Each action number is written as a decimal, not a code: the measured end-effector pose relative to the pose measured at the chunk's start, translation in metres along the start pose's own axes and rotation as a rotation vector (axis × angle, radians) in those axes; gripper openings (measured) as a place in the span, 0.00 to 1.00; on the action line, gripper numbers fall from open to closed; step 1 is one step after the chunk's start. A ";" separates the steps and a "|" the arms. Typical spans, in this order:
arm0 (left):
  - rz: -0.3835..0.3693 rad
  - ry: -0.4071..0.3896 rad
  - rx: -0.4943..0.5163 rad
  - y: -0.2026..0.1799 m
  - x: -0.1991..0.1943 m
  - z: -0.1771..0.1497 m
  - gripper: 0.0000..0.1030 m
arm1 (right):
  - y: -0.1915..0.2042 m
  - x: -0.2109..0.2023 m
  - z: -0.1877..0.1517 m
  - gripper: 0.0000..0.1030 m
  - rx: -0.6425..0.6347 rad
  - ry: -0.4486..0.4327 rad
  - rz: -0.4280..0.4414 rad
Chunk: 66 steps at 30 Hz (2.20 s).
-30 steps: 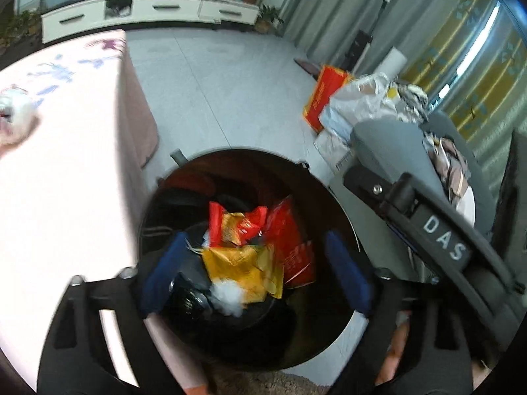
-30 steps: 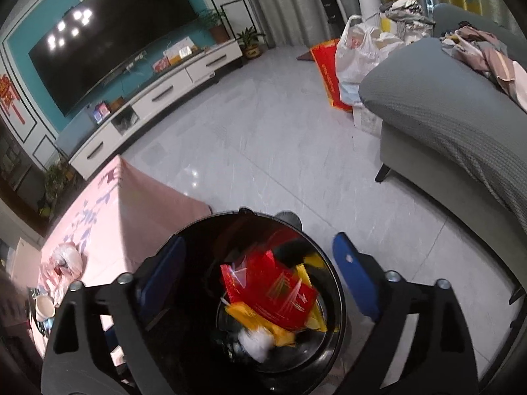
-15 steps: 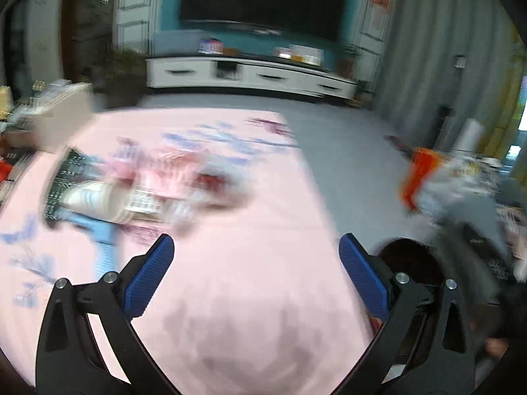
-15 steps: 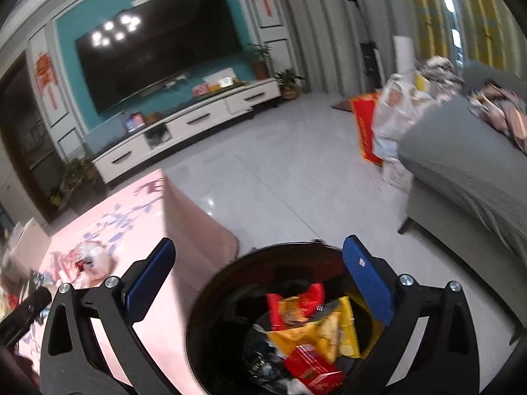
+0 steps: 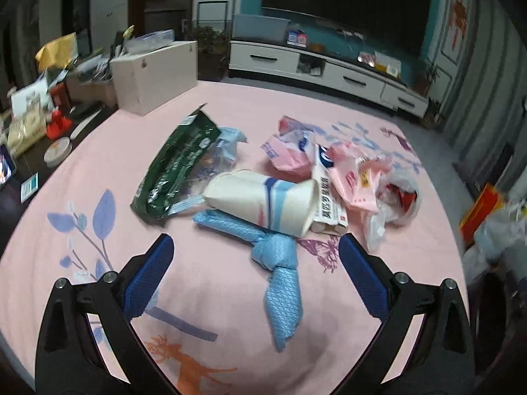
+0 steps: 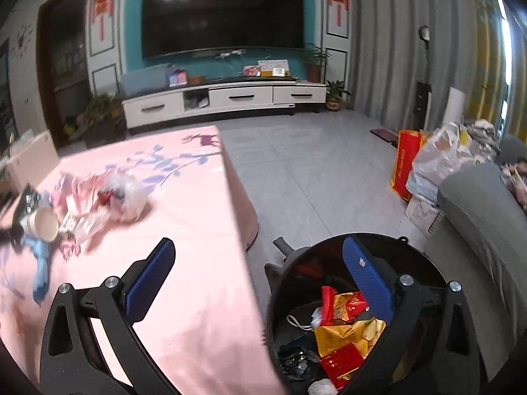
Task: Collect trash
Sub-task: 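Move both grippers back over the table, then grasp the green snack bag with the left gripper while the right gripper grasps the white plastic bag, then carry the green snack bag and white plastic bag over the black bin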
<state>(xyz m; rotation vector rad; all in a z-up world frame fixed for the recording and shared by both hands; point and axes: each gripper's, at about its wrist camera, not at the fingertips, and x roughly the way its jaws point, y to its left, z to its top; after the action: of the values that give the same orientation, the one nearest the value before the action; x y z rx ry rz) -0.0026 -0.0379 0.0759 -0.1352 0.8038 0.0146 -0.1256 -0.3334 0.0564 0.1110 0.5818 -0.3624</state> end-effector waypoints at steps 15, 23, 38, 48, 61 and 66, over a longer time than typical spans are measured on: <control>-0.126 0.053 -0.203 0.063 0.005 0.010 0.97 | 0.022 0.003 -0.009 0.97 0.038 -0.001 0.033; -0.112 0.034 -0.290 0.102 0.013 0.023 0.97 | 0.031 0.007 -0.008 0.97 0.006 0.042 0.087; -0.109 0.124 -0.287 0.127 0.083 0.048 0.82 | 0.123 0.086 0.081 0.97 0.068 0.285 0.332; -0.134 0.124 -0.288 0.126 0.109 0.052 0.37 | 0.158 0.160 0.069 0.70 0.041 0.445 0.308; -0.151 0.008 -0.299 0.113 0.049 0.057 0.22 | 0.121 0.099 0.056 0.38 0.018 0.346 0.328; -0.189 -0.021 -0.298 0.102 0.020 0.047 0.22 | 0.099 0.055 0.040 0.38 0.019 0.284 0.337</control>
<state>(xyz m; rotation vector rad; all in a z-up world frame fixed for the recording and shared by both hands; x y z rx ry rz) 0.0386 0.0680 0.0815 -0.4917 0.7616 -0.0427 -0.0259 -0.2664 0.0594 0.2779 0.8255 -0.0235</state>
